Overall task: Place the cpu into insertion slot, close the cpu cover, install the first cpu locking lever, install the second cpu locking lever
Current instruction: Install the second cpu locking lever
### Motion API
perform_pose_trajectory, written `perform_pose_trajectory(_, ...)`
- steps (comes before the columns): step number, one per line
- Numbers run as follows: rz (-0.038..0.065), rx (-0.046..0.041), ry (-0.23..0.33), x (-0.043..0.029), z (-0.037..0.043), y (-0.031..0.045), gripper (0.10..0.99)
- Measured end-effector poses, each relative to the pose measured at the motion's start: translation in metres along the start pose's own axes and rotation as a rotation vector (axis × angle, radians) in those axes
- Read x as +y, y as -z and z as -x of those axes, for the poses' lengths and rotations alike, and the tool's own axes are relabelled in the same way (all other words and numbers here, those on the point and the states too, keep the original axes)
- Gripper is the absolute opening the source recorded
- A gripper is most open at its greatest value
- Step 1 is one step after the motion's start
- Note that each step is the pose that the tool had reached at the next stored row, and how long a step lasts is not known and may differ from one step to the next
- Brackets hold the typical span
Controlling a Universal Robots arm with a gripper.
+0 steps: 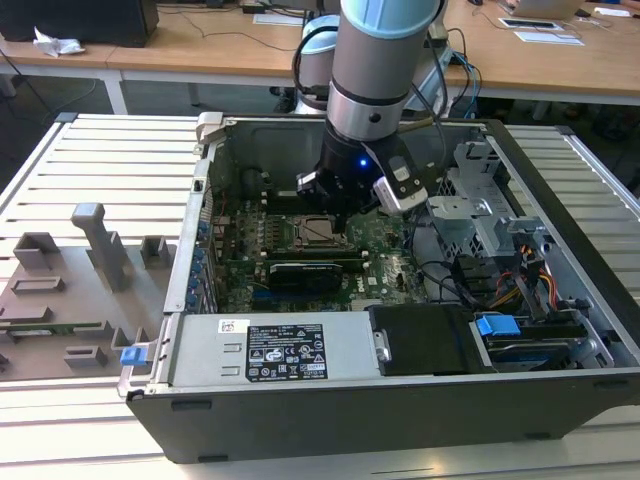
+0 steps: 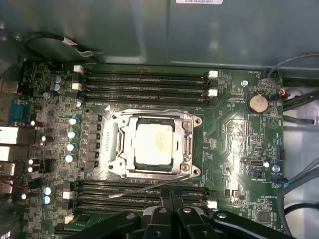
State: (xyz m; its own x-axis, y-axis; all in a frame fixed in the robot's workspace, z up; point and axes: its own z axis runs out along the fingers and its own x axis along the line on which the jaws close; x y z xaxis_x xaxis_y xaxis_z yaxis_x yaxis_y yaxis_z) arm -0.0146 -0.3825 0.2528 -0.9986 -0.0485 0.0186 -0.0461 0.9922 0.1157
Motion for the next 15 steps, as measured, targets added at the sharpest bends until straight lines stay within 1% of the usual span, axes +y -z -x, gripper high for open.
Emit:
perform_pose_trajectory(8,0.000,-0.0001,0.000,-0.0145,-0.0017,-0.0001,0.106)
perform_pose_trajectory(11,0.000,0.0000,0.000,-0.0196,-0.0020,-0.0019,0.106)
perform_pose_trajectory(13,0.000,-0.0001,0.000,-0.0206,-0.0020,-0.0036,0.106)
perform_pose_trajectory(15,0.000,0.0000,0.000,-0.0213,-0.0019,-0.0074,0.106)
